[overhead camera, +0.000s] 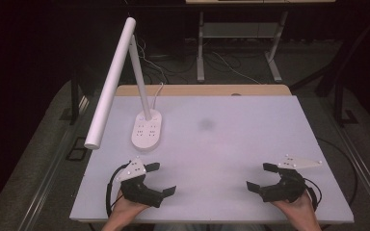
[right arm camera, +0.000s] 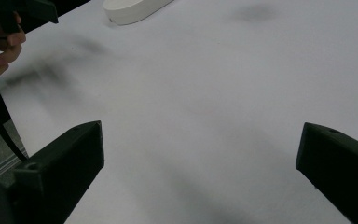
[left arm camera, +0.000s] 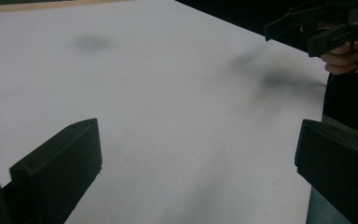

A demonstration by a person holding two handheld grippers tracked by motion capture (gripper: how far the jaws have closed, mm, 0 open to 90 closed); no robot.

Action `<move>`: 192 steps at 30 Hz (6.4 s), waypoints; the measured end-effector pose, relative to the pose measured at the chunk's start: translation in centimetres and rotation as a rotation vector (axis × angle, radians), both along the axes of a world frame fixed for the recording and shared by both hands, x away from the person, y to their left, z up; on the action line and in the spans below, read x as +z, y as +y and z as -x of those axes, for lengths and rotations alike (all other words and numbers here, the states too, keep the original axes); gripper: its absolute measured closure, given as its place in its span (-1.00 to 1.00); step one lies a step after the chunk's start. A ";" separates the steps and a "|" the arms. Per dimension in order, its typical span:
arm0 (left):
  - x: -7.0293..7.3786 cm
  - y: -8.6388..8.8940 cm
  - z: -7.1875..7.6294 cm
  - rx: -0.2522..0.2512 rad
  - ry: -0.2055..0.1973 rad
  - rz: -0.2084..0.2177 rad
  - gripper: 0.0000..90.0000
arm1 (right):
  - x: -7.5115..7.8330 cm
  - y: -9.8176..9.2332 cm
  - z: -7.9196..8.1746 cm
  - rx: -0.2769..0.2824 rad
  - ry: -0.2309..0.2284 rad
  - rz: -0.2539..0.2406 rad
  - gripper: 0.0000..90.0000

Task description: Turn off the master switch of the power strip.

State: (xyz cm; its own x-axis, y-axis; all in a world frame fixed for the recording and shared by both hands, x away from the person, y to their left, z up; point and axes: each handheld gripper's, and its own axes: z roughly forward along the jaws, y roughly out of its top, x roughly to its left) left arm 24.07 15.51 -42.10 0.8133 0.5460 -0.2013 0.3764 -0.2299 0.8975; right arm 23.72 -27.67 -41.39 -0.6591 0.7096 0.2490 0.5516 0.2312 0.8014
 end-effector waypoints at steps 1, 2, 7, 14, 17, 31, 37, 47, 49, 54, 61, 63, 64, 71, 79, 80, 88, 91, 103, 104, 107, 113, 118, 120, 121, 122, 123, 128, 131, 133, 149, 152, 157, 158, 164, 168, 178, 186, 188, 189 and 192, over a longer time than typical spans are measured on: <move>0.0 0.0 0.0 0.002 0.001 0.003 -1.00 | -0.1 0.1 0.0 0.006 -0.001 0.005 -1.00; 0.0 0.0 0.0 0.002 0.001 0.003 -1.00 | -0.1 0.1 0.0 0.010 0.001 0.007 -1.00; 0.0 0.1 0.0 0.004 0.001 0.005 -1.00 | -0.1 0.3 0.1 0.013 0.004 0.007 -1.00; 0.0 0.2 -0.1 0.006 0.003 0.012 -1.00 | -0.1 0.2 0.2 0.022 0.010 0.007 -1.00; 0.0 0.3 -0.1 0.002 0.005 0.017 -1.00 | -0.1 0.2 0.2 0.024 0.014 0.005 -1.00; 0.0 0.3 -0.2 -0.021 0.035 0.006 -1.00 | -0.1 0.1 0.3 0.033 0.017 0.005 -1.00; 0.3 0.3 -0.3 -0.029 0.047 0.002 -1.00 | -0.1 0.0 0.2 0.029 0.015 0.010 -1.00; 1.0 0.6 -0.5 -0.043 0.062 0.001 -1.00 | -0.1 -0.1 0.2 0.024 0.020 0.010 -1.00; 1.1 0.7 -0.5 -0.044 0.065 -0.004 -1.00 | -0.1 -0.1 0.2 0.024 0.017 0.012 -1.00; 1.5 1.0 -0.8 -0.045 0.078 -0.004 -1.00 | -0.1 -0.2 0.2 0.023 0.017 0.015 -1.00; 2.1 1.7 -1.3 -0.036 0.096 -0.007 -1.00 | -0.1 -0.2 0.2 0.022 0.016 0.018 -0.99; 2.2 1.8 -1.4 -0.034 0.096 -0.005 -1.00 | -0.1 -0.2 0.2 0.021 0.017 0.018 -1.00; 2.3 1.9 -1.4 -0.030 0.101 -0.002 -1.00 | -0.1 -0.2 0.2 0.021 0.018 0.019 -1.00; 2.7 2.1 -2.0 -0.030 0.110 -0.014 -1.00 | -0.1 -0.1 0.2 0.022 0.026 0.021 -1.00; 3.1 2.4 -2.9 -0.029 0.120 -0.029 -1.00 | -0.2 0.0 0.1 0.027 0.028 0.022 -1.00; 3.2 2.4 -3.0 -0.029 0.118 -0.031 -1.00 | -0.2 0.0 0.1 0.027 0.031 0.022 -0.99; 4.0 2.6 -3.8 -0.025 0.125 -0.038 -1.00 | -0.2 -0.1 0.1 0.023 0.032 0.024 -1.00; 4.3 2.7 -4.0 -0.027 0.125 -0.047 -1.00 | -0.2 -0.1 0.1 0.024 0.032 0.024 -1.00; 5.3 3.4 -5.1 -0.015 0.118 -0.064 -0.98 | -0.3 -0.2 0.0 0.018 0.034 0.010 -0.99; 5.4 3.4 -5.1 -0.018 0.115 -0.066 -0.98 | -0.3 -0.2 0.0 0.018 0.033 0.007 -0.99; 5.6 3.5 -5.3 -0.018 0.113 -0.068 -0.98 | -0.2 -0.2 0.0 0.016 0.032 -0.003 -0.99; 5.8 3.9 -5.8 -0.008 0.116 -0.071 -0.98 | -0.3 -0.3 -0.1 0.013 0.029 -0.003 -0.99; 6.1 4.3 -6.4 0.002 0.113 -0.080 -0.98 | -0.3 -0.3 0.0 0.010 0.032 -0.003 -0.99; 6.4 4.6 -6.6 0.014 0.115 -0.077 -0.98 | -0.3 -0.4 0.0 0.008 0.032 -0.005 -1.00; 6.5 4.7 -6.8 0.014 0.112 -0.080 -0.98 | -0.3 -0.4 0.0 0.008 0.031 -0.008 -1.00; 6.7 4.8 -6.9 0.017 0.113 -0.082 -0.98 | -0.3 -0.4 0.0 0.007 0.030 -0.009 -1.00; 6.7 5.0 -7.0 0.017 0.109 -0.083 -0.98 | -0.3 -0.4 0.0 0.004 0.029 -0.009 -1.00; 6.9 5.5 -7.7 0.042 0.104 -0.079 -0.97 | -0.3 -0.4 -0.1 0.005 0.032 -0.009 -1.00; 6.9 5.8 -8.2 0.053 0.107 -0.091 -0.97 | -0.4 -0.4 -0.1 0.004 0.033 -0.010 -1.00; 7.0 6.0 -8.6 0.056 0.106 -0.098 -0.97 | -0.4 -0.6 -0.1 -0.004 0.034 -0.014 -0.99; 8.1 6.9 -11.1 0.088 0.114 -0.156 -0.95 | -0.5 -0.8 -0.1 -0.012 0.036 -0.013 -0.99; 8.2 7.1 -11.5 0.097 0.120 -0.150 -0.95 | -0.5 -0.8 -0.1 -0.012 0.036 -0.014 -1.00; 8.4 7.6 -12.4 0.104 0.123 -0.163 -0.95 | -0.5 -0.8 -0.1 -0.008 0.035 -0.012 -1.00; 8.5 7.7 -12.5 0.108 0.125 -0.164 -0.95 | -0.5 -0.8 -0.1 -0.009 0.035 -0.011 -1.00; 8.8 8.3 -13.5 0.121 0.126 -0.169 -0.93 | -0.5 -0.8 -0.1 -0.012 0.035 -0.012 -1.00; 8.8 8.8 -14.1 0.138 0.135 -0.171 -0.93 | -0.5 -0.8 -0.1 -0.011 0.037 -0.011 -0.99; 8.1 9.7 -15.6 0.179 0.156 -0.172 -0.88 | -0.5 -0.9 -0.2 -0.012 0.034 -0.009 -0.99; 7.4 10.5 -17.1 0.199 0.165 -0.170 -0.77 | -0.4 -0.8 -0.1 -0.016 0.033 -0.011 -0.99; 7.2 10.7 -17.4 0.202 0.170 -0.169 -0.73 | -0.4 -0.9 -0.1 -0.018 0.031 -0.009 -0.99; 7.1 10.8 -17.6 0.208 0.175 -0.172 -0.71 | -0.5 -0.9 -0.1 -0.019 0.030 -0.007 -0.99; 6.9 11.0 -18.0 0.219 0.194 -0.172 -0.67 | -0.5 -0.9 -0.2 -0.023 0.032 -0.007 -0.99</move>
State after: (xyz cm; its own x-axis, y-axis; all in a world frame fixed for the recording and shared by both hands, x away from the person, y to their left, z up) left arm 42.11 26.47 -35.22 0.6286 0.7428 -0.2306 0.5935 -0.2665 0.7594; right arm 23.91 -28.61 -41.90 -0.6345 0.7224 0.2748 0.5820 0.2126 0.7849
